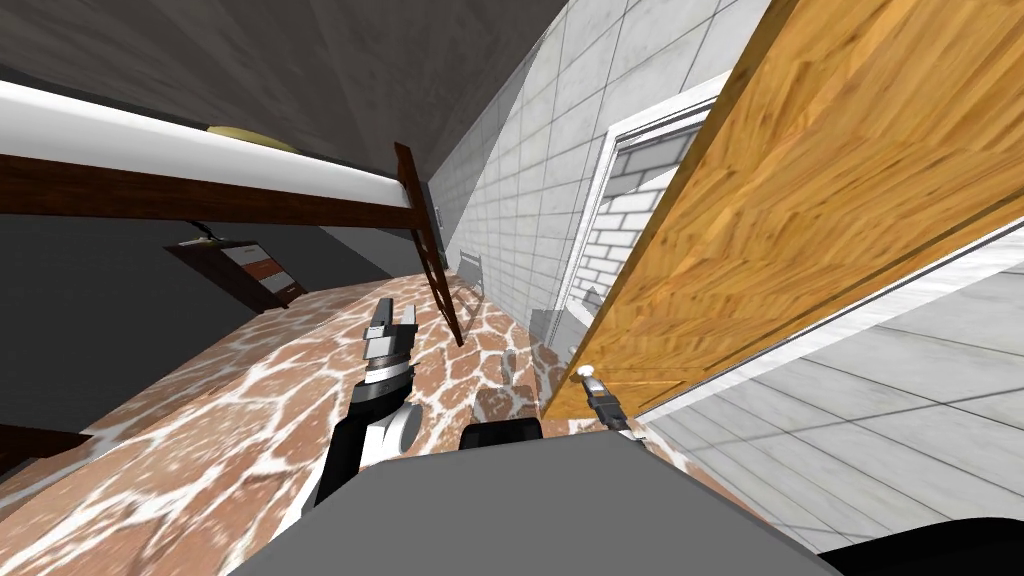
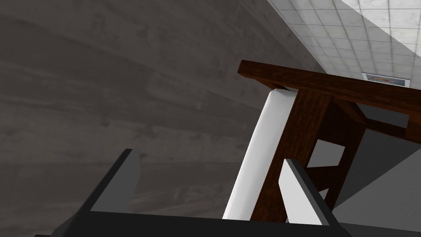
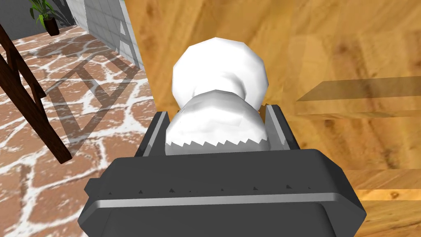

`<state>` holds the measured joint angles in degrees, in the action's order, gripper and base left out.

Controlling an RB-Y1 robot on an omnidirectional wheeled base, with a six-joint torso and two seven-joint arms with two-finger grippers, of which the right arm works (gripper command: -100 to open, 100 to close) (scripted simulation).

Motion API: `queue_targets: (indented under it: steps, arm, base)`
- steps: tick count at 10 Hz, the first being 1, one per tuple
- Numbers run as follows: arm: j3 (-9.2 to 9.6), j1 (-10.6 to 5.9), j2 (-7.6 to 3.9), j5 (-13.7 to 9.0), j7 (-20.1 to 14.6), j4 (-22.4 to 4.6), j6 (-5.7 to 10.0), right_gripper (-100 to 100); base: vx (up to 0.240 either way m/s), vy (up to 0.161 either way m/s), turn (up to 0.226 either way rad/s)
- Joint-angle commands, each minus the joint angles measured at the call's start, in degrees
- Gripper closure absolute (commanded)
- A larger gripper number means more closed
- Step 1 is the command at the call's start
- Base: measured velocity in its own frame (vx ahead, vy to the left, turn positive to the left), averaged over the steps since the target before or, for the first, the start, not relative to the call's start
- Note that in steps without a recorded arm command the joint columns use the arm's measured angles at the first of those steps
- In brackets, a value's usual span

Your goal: Pull the door open

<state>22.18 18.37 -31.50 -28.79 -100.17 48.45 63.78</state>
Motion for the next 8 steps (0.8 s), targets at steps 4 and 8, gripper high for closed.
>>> queue_targets:
  steps: [4,8]
  arm:
    - [0.76,-0.05,-0.47,0.55,-1.07,-1.27,1.47,100]
    - [1.56,-0.29,-1.16,1.18,-2.41,-2.9,3.42,100]
  base:
    - [-0.165,-0.037,0.113]
    - [-0.201,-0.05,0.14]
